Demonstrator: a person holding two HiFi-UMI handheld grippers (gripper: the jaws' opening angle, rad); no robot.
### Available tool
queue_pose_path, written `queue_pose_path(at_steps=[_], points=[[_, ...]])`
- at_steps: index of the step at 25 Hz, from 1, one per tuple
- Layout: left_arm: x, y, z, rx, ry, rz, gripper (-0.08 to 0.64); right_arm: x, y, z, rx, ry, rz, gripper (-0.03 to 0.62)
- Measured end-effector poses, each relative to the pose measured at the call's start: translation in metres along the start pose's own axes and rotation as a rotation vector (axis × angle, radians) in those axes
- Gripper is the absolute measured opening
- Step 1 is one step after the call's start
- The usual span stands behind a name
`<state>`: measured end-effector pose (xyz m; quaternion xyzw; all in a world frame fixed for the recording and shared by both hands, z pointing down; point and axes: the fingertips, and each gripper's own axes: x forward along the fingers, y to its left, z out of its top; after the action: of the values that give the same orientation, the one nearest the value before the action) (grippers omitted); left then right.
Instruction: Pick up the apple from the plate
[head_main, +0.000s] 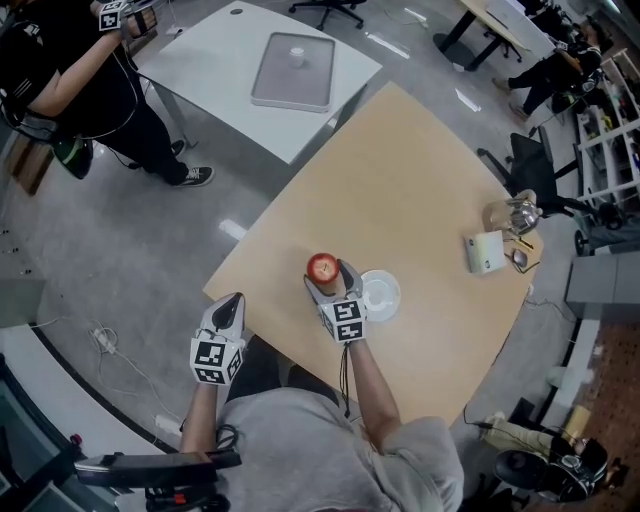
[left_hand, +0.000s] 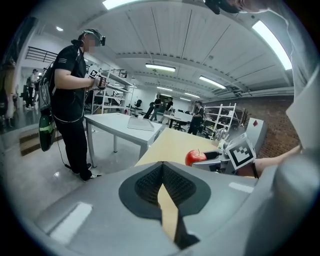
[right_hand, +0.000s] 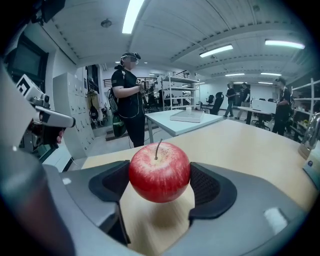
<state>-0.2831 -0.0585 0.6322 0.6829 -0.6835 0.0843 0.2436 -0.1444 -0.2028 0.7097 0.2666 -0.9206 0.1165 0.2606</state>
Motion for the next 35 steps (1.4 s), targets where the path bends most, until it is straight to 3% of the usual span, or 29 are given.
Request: queue_pose_path(at_steps=[35], points=[[0.055, 0.058, -0.006, -0.037, 0.089, -0.005, 0.02, 0.097, -0.021, 0.003, 0.03, 0.043, -0.002, 0.383]])
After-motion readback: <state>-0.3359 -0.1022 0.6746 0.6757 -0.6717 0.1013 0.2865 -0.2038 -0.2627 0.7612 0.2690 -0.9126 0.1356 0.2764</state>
